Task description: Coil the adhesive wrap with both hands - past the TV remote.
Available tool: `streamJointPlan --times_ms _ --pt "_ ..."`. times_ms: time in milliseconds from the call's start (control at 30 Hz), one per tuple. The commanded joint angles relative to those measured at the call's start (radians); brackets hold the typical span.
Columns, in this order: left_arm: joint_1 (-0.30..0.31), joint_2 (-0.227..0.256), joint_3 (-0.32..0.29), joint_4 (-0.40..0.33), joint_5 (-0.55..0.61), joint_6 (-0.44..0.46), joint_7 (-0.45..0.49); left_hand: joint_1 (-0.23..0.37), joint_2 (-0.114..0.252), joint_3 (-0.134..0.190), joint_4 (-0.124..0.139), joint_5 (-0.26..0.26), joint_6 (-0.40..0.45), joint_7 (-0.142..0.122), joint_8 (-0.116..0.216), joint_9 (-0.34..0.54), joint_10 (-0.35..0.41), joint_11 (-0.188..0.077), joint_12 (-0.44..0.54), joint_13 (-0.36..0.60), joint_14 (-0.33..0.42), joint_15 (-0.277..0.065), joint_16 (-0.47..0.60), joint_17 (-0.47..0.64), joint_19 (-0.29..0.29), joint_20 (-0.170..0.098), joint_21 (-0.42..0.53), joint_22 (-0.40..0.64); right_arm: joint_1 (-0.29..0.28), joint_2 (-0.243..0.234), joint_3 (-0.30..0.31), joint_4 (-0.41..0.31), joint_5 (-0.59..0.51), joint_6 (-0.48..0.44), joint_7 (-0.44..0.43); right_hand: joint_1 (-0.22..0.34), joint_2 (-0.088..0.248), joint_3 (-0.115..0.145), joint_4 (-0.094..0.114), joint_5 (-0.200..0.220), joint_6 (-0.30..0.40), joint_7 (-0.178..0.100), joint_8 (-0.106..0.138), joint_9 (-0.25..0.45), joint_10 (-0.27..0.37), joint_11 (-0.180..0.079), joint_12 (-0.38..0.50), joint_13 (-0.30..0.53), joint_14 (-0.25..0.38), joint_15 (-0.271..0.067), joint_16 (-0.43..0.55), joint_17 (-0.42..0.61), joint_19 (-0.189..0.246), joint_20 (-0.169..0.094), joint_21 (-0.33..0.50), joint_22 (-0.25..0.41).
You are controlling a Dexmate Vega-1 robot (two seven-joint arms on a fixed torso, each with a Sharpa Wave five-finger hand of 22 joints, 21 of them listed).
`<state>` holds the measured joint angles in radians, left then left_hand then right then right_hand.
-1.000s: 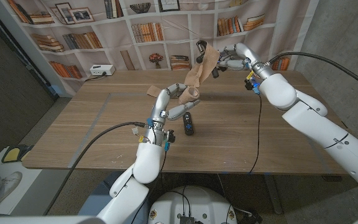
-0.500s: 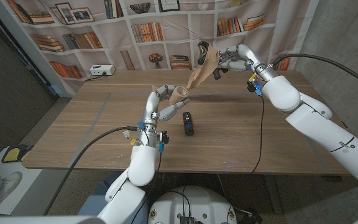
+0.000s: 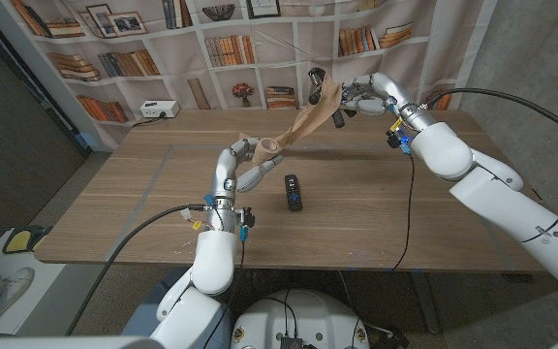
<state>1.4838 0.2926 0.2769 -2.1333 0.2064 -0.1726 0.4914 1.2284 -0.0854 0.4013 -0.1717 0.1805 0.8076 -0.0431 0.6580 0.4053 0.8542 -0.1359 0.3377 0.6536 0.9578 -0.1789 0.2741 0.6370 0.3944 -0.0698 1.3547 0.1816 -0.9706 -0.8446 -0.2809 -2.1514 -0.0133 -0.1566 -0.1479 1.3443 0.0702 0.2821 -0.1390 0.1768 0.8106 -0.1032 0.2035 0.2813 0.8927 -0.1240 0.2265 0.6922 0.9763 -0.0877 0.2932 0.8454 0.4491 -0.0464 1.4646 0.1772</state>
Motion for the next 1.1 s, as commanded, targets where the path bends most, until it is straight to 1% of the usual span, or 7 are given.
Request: streamJointPlan --times_ms 33,300,467,567,800,1067,1100 --pt "0.018 0.005 -0.025 0.010 -0.043 0.005 0.020 0.198 0.201 0.004 0.007 0.006 0.020 0.005 0.004 0.016 0.005 -0.001 -0.003 0.001 0.057 -0.051 0.001 0.004 -0.001 0.001 0.006 0.000 -0.034 -0.027 0.011 -0.024 0.010 0.004 0.010 0.033 0.035 0.134 -0.022 0.007 0.003 -0.003 0.004 0.004 0.014 -0.007 0.002 0.006 0.070 -0.150 0.009 0.003 -0.002 -0.111 0.004 0.000" --pt "0.008 0.005 -0.055 0.016 -0.050 0.016 0.042 0.199 0.201 0.004 0.007 0.007 0.020 0.005 0.002 0.012 0.005 -0.001 -0.004 0.003 0.058 -0.051 0.000 0.004 -0.003 0.001 0.008 0.000 -0.031 -0.029 0.000 -0.030 0.016 0.009 0.025 0.033 0.035 0.135 -0.022 0.007 0.004 -0.004 0.004 0.004 0.012 -0.006 0.000 0.006 0.070 -0.150 0.008 0.003 -0.002 -0.111 0.005 0.000" --pt "0.006 -0.001 -0.065 0.029 -0.076 0.028 0.043 0.199 0.201 0.003 0.007 0.007 0.021 0.007 0.001 0.009 0.006 0.000 -0.005 0.003 0.059 -0.051 -0.001 0.004 -0.004 0.001 0.009 0.000 -0.034 -0.035 -0.003 -0.039 0.016 0.005 0.033 0.033 0.035 0.134 -0.022 0.007 0.003 -0.004 0.004 0.004 0.013 -0.006 0.000 0.004 0.070 -0.150 0.008 0.003 -0.003 -0.111 0.005 0.000" --pt "0.007 -0.001 -0.069 0.035 -0.082 0.031 0.046 0.200 0.200 0.003 0.006 0.007 0.023 0.006 0.002 0.008 0.007 -0.001 -0.006 0.002 0.060 -0.051 -0.001 0.004 -0.005 0.001 0.009 0.000 -0.042 -0.038 -0.003 -0.047 0.015 0.004 0.033 0.033 0.034 0.134 -0.022 0.007 0.003 -0.004 0.004 0.004 0.012 -0.003 0.000 0.004 0.070 -0.150 0.008 0.004 -0.003 -0.111 0.006 0.000" --pt "0.009 -0.003 -0.083 0.045 -0.101 0.041 0.053 0.202 0.201 0.003 0.006 0.007 0.022 0.009 0.000 0.005 0.008 0.002 -0.008 0.001 0.062 -0.052 -0.002 0.003 -0.004 0.002 0.012 0.001 -0.055 -0.048 -0.003 -0.060 0.014 0.006 0.037 0.033 0.036 0.135 -0.022 0.007 0.003 -0.005 0.004 0.004 0.016 -0.006 0.001 0.004 0.070 -0.149 0.008 0.004 -0.003 -0.111 0.006 0.000" --pt "-0.010 -0.001 -0.085 0.059 -0.102 0.062 0.051 0.204 0.200 0.002 0.005 0.008 0.025 0.010 0.001 0.003 0.012 0.002 -0.008 0.001 0.064 -0.052 -0.004 0.002 -0.004 0.003 0.015 0.001 -0.073 -0.061 -0.002 -0.070 0.029 0.026 0.055 0.033 0.036 0.134 -0.022 0.007 0.002 -0.003 0.003 0.004 0.013 -0.002 0.000 0.005 0.071 -0.150 0.007 0.004 -0.003 -0.111 0.006 0.000" --pt "-0.012 -0.002 -0.085 0.061 -0.100 0.063 0.052 0.205 0.200 0.002 0.005 0.008 0.025 0.007 0.001 0.003 0.011 0.004 -0.008 0.002 0.064 -0.052 -0.004 0.001 -0.004 0.003 0.015 0.001 -0.075 -0.062 -0.002 -0.071 0.029 0.028 0.056 0.034 0.035 0.135 -0.022 0.007 0.002 -0.003 0.003 0.004 0.013 -0.001 0.000 0.005 0.070 -0.150 0.007 0.004 -0.004 -0.111 0.006 -0.001"
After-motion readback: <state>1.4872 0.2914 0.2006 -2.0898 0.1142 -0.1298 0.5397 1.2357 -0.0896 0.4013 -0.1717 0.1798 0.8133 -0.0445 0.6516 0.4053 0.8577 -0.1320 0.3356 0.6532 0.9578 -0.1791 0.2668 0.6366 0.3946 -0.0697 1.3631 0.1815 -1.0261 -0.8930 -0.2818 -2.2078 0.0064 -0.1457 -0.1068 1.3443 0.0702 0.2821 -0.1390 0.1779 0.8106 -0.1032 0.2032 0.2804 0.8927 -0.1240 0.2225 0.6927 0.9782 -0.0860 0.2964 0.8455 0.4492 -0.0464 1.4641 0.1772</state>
